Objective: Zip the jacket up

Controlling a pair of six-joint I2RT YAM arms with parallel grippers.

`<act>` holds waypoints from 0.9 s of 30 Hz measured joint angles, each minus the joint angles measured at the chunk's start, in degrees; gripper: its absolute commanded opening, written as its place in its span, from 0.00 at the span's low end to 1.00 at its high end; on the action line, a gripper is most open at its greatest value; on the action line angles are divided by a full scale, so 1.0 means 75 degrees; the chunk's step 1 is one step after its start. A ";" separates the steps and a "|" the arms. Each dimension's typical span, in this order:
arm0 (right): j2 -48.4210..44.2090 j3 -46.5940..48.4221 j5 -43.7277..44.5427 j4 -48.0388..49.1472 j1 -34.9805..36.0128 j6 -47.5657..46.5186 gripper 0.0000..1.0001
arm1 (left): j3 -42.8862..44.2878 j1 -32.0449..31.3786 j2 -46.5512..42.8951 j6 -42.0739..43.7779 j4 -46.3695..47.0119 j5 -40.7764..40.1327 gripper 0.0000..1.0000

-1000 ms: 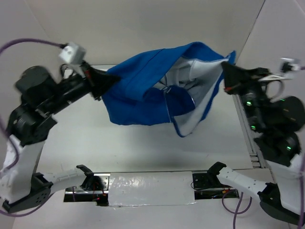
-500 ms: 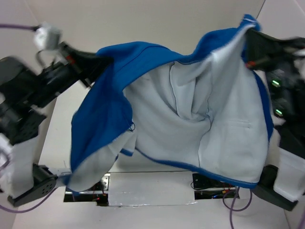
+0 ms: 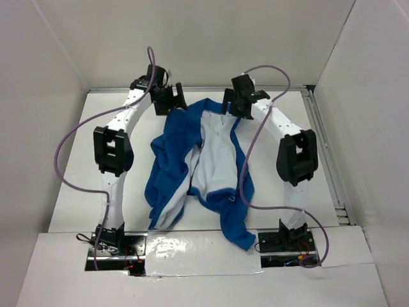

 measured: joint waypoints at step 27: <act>-0.0615 -0.2588 -0.0050 0.0915 0.2492 -0.1664 0.94 | -1.1074 -0.1209 -0.8693 -0.1667 0.1393 0.1725 0.99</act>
